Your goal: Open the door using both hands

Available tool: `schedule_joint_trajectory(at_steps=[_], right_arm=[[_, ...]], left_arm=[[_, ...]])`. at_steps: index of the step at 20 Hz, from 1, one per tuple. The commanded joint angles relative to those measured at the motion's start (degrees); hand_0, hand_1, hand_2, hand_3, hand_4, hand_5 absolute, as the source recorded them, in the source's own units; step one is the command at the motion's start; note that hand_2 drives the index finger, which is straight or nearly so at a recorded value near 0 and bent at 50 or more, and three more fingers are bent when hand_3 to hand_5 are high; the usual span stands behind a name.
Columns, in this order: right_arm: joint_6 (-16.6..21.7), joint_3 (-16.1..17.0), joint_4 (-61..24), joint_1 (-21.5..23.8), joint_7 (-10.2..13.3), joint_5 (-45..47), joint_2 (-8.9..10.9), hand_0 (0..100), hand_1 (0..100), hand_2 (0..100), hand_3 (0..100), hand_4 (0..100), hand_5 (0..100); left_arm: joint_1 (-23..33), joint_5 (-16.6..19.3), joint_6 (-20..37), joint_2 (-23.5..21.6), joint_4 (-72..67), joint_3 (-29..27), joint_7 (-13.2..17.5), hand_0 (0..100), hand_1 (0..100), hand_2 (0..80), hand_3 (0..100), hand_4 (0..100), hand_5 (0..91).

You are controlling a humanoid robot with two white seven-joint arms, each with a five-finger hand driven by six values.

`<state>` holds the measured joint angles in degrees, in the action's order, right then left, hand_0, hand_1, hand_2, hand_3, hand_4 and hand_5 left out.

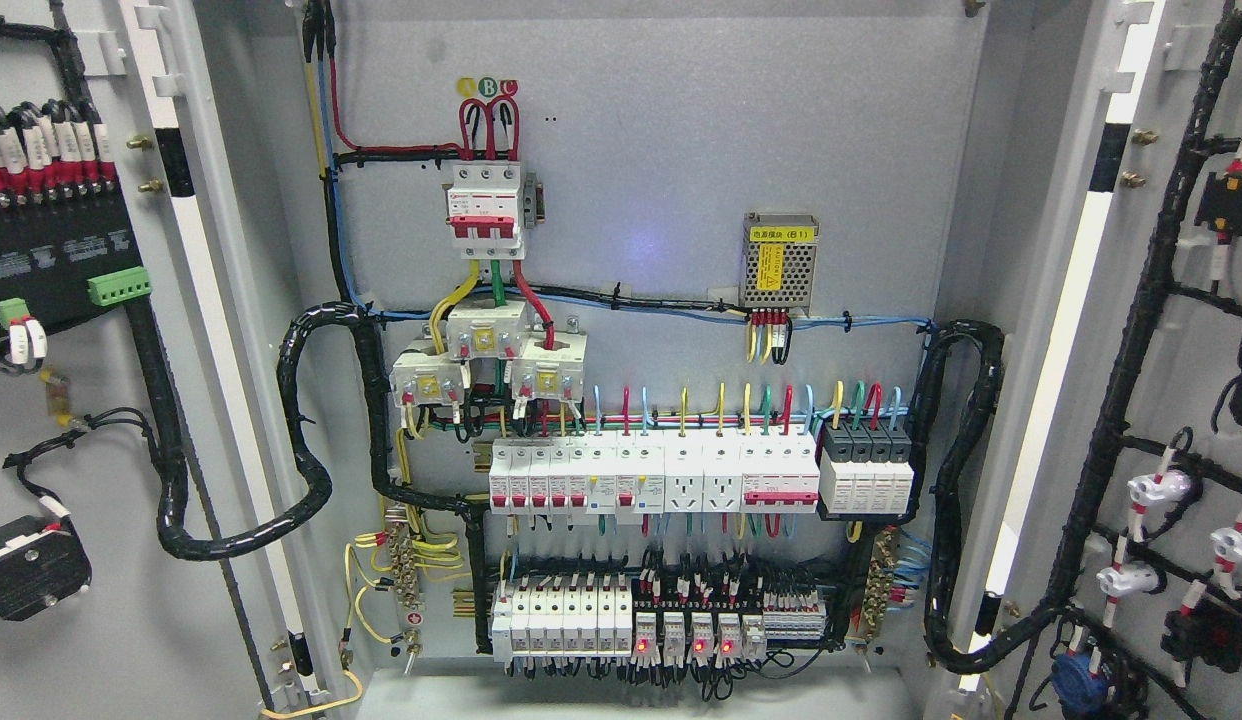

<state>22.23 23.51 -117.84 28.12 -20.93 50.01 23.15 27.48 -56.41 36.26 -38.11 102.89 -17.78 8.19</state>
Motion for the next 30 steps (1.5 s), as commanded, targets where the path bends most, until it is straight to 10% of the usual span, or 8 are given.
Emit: schedule_joint_trajectory(at_steps=[1, 30], right_arm=[[-0.1, 1.7, 0.2, 0.6, 0.0, 1.2, 0.05, 0, 0, 0, 0, 0, 0], [3.4, -1.4, -2.0, 2.1, -0.2, 1.3, 2.25, 0, 0, 0, 0, 0, 0]], left_arm=[[-0.2, -1.2, -0.3, -1.7, -1.9, -0.3, 0.0, 0, 0, 0.0, 0, 0, 0.0], [-2.3, -1.0, 0.6, -3.9, -1.0, 3.5, 0.1, 0, 0, 0.0, 0, 0, 0.0]])
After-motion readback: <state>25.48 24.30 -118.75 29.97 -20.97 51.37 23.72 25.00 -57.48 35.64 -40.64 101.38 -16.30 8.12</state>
